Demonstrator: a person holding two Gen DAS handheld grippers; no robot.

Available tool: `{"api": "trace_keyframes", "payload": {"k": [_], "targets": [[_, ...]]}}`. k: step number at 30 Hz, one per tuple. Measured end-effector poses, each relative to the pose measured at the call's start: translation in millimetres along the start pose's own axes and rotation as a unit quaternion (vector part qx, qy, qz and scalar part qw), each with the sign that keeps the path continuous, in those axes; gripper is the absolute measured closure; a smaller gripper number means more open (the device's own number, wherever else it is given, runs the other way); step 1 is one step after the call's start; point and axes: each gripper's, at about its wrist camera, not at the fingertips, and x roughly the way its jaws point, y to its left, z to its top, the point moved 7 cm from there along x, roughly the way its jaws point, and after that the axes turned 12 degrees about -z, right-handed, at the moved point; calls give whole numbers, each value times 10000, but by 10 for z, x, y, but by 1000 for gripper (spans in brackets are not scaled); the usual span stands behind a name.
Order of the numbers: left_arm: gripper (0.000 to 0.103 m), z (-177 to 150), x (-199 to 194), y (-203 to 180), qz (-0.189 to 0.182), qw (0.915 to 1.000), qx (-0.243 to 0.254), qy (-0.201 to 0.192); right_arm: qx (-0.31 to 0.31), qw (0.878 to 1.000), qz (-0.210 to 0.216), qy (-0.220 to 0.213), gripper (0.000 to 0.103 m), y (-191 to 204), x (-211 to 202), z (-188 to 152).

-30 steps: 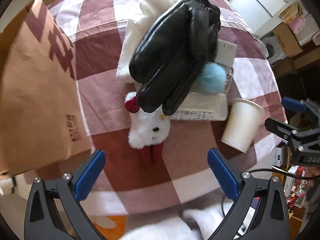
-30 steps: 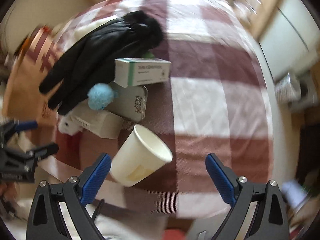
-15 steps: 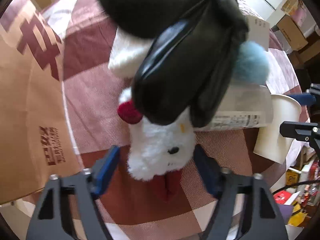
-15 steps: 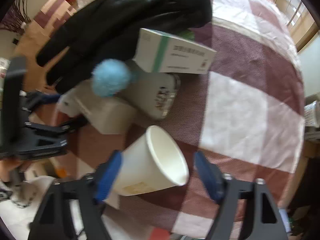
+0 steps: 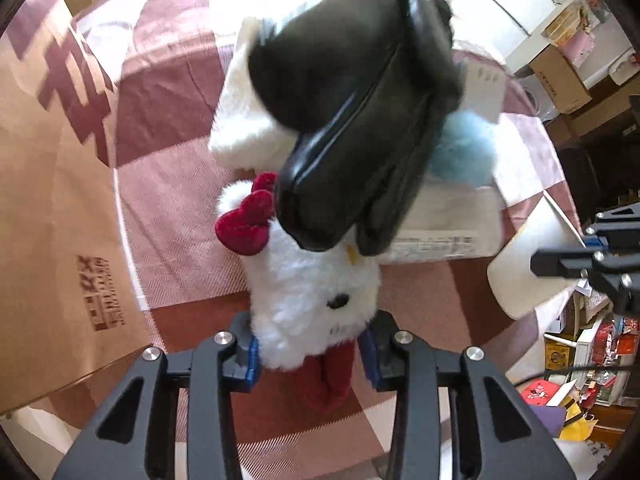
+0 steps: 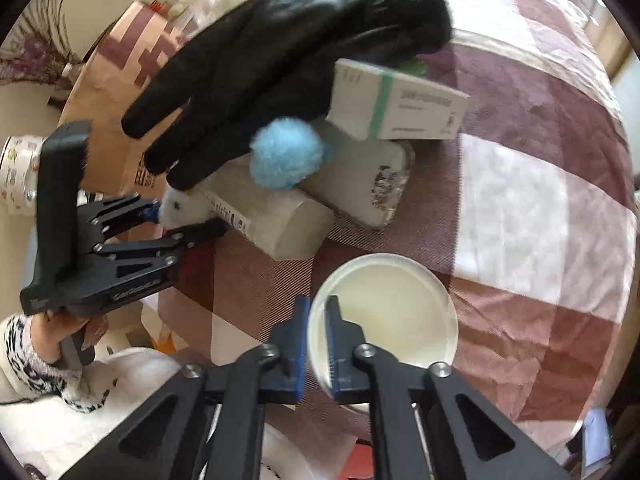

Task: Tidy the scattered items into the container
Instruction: 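Carry the plush cat with the left tool and the paper cup with the right tool over the box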

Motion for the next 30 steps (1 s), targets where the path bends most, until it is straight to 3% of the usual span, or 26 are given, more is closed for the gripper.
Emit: {"api": "trace_keyframes", "payload": {"k": [11,17,30], "targets": [[65,134,-575,-77,-361,9992,-102,-150,742,9960,-152,-474,96,-264,-554,154],[65,202,-933,-112,-230,9987,-373,-250,668,9950,-252,-701,96,-21,-886,250],[64,378,-1777,43,-114,9917,-663,-1091,-53,9927,-231,-1185,96,720,-1461,646]]}}
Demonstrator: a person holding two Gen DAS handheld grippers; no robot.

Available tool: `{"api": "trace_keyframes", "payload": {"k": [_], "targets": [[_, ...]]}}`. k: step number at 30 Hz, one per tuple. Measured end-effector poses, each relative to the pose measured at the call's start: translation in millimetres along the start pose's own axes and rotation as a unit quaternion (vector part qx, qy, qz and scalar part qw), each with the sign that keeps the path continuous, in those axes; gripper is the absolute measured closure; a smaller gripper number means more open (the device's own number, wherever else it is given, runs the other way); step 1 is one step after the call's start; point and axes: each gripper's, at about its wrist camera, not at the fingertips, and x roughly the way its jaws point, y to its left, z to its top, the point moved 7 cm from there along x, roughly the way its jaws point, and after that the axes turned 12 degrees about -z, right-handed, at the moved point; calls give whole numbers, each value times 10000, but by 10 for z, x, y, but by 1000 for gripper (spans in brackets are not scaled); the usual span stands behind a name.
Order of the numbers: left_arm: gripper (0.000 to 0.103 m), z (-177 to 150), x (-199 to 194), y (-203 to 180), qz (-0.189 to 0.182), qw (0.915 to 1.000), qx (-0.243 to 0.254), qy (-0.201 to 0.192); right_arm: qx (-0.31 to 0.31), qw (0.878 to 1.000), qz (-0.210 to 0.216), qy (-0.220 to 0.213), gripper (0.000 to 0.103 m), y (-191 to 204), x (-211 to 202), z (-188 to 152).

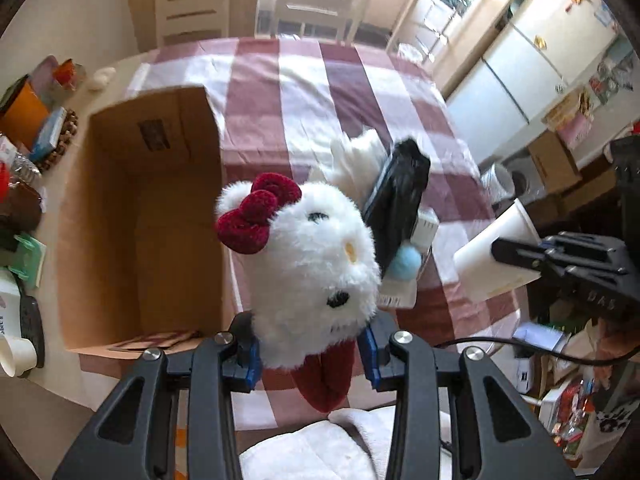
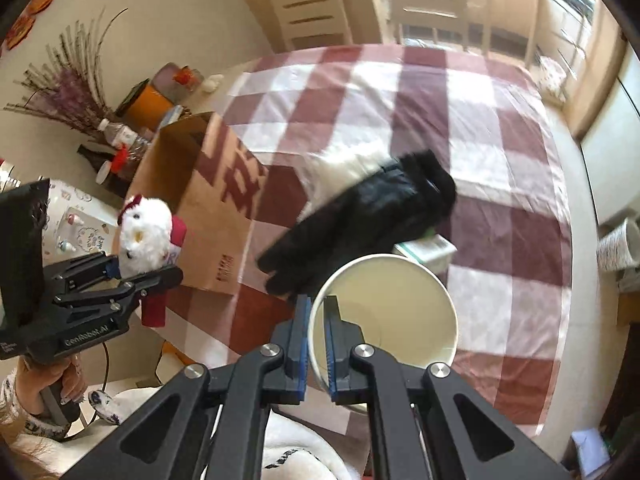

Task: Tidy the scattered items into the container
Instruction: 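Carry the plush cat with the left tool and the paper cup with the right tool over the box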

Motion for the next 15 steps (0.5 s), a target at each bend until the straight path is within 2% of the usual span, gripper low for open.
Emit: {"api": "trace_keyframes", "payload": {"k": [15], "targets": [[64,329,-818,545,278,9956,-398,-803,-915,9944,342,-400,96,886,-242,595]]}}
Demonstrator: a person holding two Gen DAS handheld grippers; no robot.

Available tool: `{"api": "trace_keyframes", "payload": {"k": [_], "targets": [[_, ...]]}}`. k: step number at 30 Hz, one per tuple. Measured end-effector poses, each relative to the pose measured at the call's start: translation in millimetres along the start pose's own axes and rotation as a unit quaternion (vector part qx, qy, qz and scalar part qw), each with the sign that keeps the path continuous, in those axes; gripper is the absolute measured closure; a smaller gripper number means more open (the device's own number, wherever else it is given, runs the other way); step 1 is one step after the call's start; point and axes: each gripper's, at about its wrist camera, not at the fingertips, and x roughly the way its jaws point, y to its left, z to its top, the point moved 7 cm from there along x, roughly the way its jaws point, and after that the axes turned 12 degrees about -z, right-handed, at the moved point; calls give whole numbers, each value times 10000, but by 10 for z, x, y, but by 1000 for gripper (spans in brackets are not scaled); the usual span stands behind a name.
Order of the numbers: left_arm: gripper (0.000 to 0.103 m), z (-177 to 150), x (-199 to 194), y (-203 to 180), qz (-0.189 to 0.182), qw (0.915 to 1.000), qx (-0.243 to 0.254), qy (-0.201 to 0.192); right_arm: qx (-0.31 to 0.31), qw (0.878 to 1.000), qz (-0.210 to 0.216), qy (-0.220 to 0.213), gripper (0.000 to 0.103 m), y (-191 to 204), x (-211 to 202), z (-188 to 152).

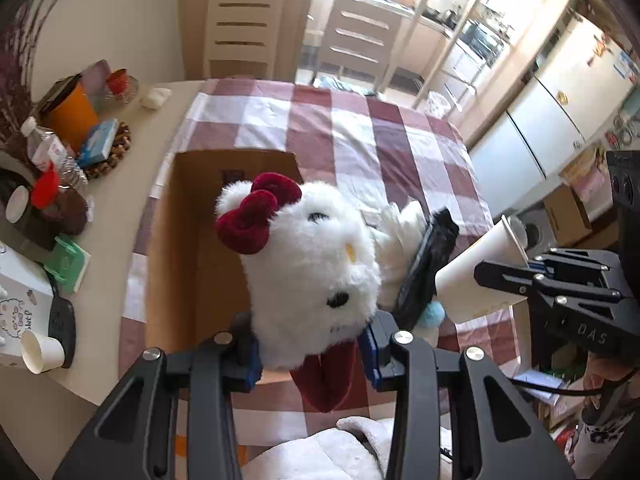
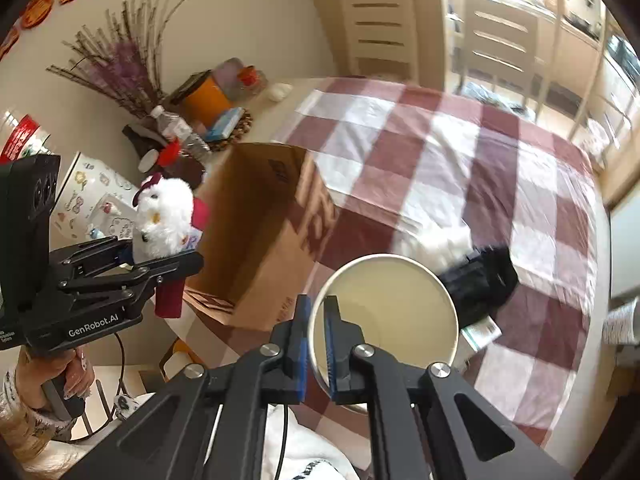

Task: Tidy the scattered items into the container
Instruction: 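Carry the plush cat with the left tool and the paper cup with the right tool over the box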

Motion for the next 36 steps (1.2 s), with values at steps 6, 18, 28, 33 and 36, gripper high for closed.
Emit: {"api": "trace_keyframes", "payload": {"k": [6,18,28,33,36], "targets": [[64,110,-185,283,151,9995,-237,-169,-307,9994,118,-74,96,285,13,262],[64,130,-343,820,390,9964,-706,-267,-733,9960,493,-137,96,817,70,611],[64,-24,-211,997,407,9951,-896,-71,-1183,9896,800,174,96,1257,293,611],[64,-74,-125,1037,385,9948,-945,20,-1286,9878,821,325,96,1339,402,581],[64,-93,-54,1054,373,9944,-980,103,-1314,9871,829,398,96,1360,460,580]]}}
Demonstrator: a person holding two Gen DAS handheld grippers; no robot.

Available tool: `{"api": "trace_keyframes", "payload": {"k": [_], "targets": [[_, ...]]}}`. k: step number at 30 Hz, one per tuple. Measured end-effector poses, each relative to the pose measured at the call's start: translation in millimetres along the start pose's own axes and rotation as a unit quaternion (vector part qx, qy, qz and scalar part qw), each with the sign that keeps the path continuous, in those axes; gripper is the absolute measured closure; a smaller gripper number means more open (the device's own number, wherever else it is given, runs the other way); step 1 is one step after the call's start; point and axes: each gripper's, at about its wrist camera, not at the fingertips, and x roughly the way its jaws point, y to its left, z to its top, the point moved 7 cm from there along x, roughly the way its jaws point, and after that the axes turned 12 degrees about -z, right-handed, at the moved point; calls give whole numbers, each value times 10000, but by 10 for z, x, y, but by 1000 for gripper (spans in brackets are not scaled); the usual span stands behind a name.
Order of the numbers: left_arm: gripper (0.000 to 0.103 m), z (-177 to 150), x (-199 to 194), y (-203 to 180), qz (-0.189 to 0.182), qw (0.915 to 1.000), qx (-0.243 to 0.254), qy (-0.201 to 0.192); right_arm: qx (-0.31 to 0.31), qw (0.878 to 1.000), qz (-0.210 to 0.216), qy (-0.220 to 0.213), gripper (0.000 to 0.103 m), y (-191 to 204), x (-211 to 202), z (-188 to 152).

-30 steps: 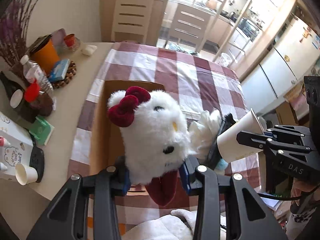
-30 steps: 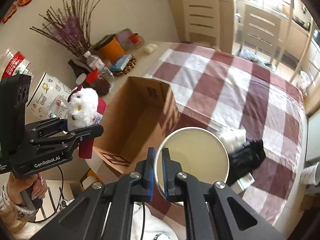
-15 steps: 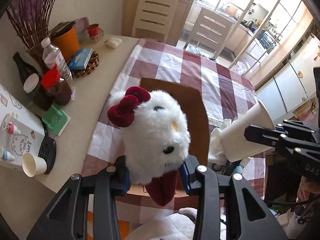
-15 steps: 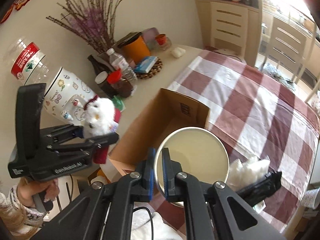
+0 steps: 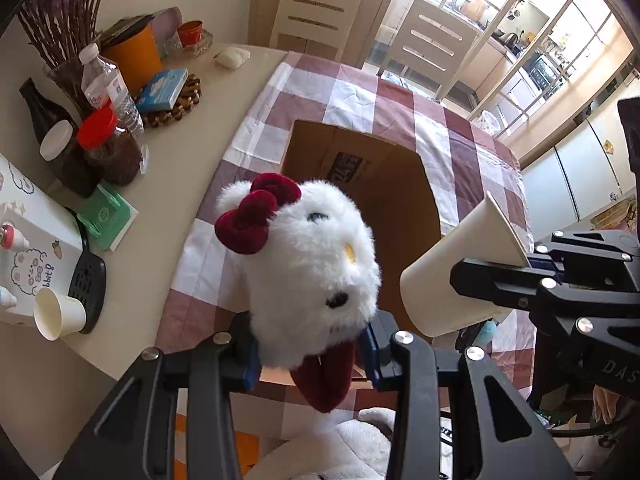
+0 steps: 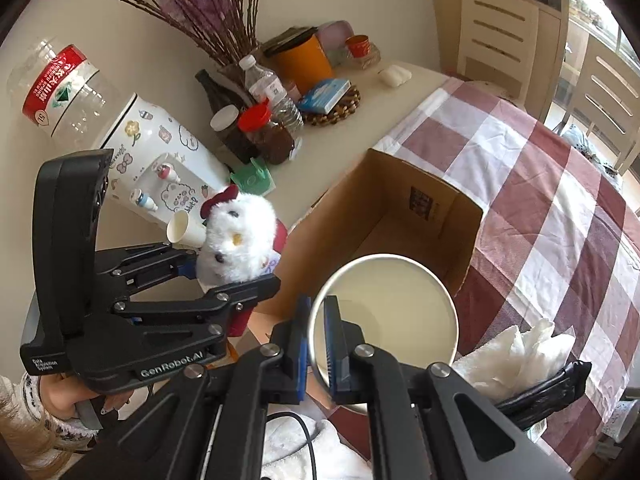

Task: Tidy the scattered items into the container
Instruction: 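Carry the plush cat with the left tool and the paper cup with the right tool over the box, then open the left tool dropping the plush cat while the right tool drops the cup into the box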

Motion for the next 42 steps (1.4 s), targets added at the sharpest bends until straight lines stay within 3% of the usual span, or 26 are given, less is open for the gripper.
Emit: {"api": "trace_keyframes", "payload": {"k": [13,33,38,42], "targets": [[64,-30,328,6,-58,9994,-20,348,-19,9995,32,315,96,-51,264,43],[64,-23,504,5,-112,9982,-77,576,-5,9988,45,478,96,-136,423,51],[56,-26,516,12,-118,9980,-112,606,-98,9989,-129,442,91,-167,431,81],[43,-25,493,21,-71,9983,-111,574,-104,9992,-126,357,67,-172,386,130]]}}
